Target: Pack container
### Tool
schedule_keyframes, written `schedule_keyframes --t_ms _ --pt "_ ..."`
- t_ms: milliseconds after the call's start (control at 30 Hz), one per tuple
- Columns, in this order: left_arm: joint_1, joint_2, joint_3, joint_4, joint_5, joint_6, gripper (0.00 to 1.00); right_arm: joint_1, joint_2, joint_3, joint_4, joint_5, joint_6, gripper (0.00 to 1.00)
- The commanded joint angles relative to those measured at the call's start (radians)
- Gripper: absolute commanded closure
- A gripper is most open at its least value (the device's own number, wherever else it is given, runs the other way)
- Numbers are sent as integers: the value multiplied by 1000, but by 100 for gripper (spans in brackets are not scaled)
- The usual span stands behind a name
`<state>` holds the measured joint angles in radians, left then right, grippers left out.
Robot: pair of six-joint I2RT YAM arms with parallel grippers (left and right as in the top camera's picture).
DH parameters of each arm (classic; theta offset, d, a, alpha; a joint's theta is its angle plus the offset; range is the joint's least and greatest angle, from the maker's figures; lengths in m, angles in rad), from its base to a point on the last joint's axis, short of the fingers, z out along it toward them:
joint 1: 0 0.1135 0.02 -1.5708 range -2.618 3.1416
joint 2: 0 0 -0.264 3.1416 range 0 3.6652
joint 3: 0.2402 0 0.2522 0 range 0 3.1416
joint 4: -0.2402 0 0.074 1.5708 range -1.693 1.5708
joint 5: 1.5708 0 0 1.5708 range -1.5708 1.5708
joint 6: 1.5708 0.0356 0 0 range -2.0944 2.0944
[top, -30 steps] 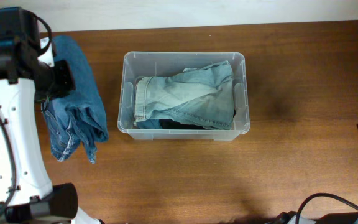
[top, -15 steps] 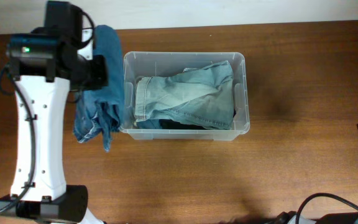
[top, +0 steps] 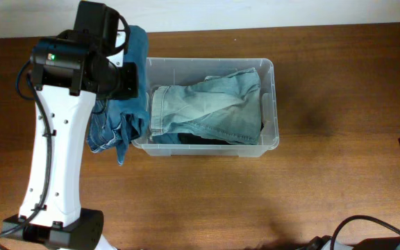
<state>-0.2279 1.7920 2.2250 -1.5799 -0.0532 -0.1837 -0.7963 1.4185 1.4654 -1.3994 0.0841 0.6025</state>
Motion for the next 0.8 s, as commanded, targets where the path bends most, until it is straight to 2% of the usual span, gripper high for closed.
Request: schedule_keyframes --t_ms 0,367,633,767 --pt "-39 -24 21 39 12 -49 99 -3 -1 -4 0 5 8 1" --pt "-182 -6 21 122 12 -209 99 -3 -1 -4 0 5 8 2" --pt "-254 79 21 201 13 -252 99 -3 -1 -4 0 5 8 2" --pt "-295 128 21 246 13 -340 99 -3 -1 -4 0 5 8 1"
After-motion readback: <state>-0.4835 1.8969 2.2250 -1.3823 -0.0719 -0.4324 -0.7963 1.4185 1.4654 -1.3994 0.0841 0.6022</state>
